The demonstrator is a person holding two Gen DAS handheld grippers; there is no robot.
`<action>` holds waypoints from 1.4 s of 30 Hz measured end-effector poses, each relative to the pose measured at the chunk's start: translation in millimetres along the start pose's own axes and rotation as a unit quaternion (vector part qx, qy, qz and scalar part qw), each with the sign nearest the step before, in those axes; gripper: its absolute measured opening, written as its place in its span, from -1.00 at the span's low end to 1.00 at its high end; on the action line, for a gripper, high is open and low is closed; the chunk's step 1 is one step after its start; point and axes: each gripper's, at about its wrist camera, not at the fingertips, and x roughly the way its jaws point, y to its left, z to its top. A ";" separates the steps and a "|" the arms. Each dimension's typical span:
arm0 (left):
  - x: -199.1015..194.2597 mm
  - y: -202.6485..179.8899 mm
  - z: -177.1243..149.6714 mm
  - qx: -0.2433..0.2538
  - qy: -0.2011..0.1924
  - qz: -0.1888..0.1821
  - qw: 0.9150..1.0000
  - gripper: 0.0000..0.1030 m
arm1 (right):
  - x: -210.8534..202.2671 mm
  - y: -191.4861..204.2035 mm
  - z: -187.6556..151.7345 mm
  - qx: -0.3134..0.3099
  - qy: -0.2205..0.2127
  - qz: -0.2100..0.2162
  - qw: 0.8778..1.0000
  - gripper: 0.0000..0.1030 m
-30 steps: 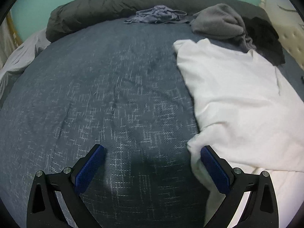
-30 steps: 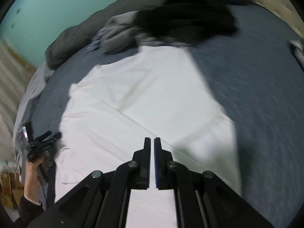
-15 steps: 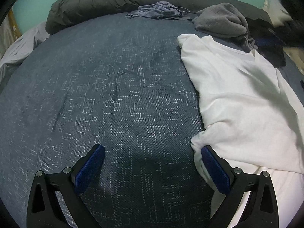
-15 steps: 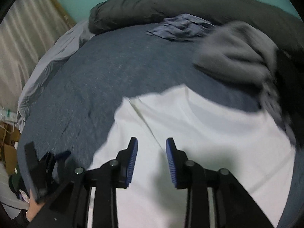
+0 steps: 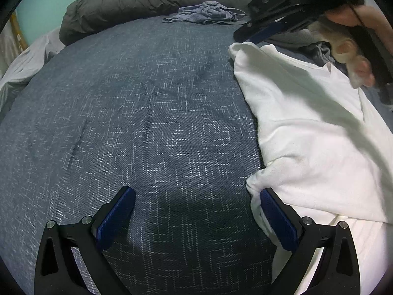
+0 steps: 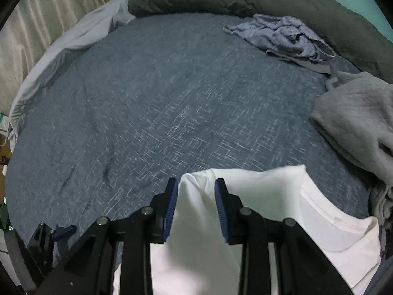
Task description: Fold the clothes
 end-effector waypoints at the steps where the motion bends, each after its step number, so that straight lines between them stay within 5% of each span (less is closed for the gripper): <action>1: -0.1 0.1 0.0 0.000 0.000 0.000 1.000 1.00 | 3.7 0.3 1.7 0.000 0.004 0.003 1.000 -0.41; 2: 0.5 -0.4 -0.3 -0.001 0.000 -0.001 1.000 1.00 | 6.2 0.3 2.9 0.002 0.005 0.008 1.000 -0.46; 4: 1.2 -1.2 -0.9 -0.002 0.000 -0.002 1.000 1.00 | 8.8 -1.4 4.4 0.009 0.005 0.014 1.000 -0.91; 6: 1.4 -1.1 -1.1 -0.003 -0.001 -0.002 1.000 1.00 | 9.0 -5.6 6.2 0.019 -0.004 0.017 1.000 -0.97; 22: 2.2 -5.3 -3.3 -0.004 -0.004 -0.003 1.000 1.00 | 7.8 -42.0 18.5 0.110 -0.042 0.005 0.993 -0.99; 31: 2.5 -1.0 -4.4 -0.004 -0.005 -0.003 1.000 1.00 | 16.4 -36.2 16.7 0.102 -0.030 0.012 0.994 -0.98; 42: 2.8 -0.5 -4.7 -0.005 -0.005 -0.003 1.000 1.00 | -14.2 -56.8 17.6 0.126 -0.082 -0.018 0.988 -0.92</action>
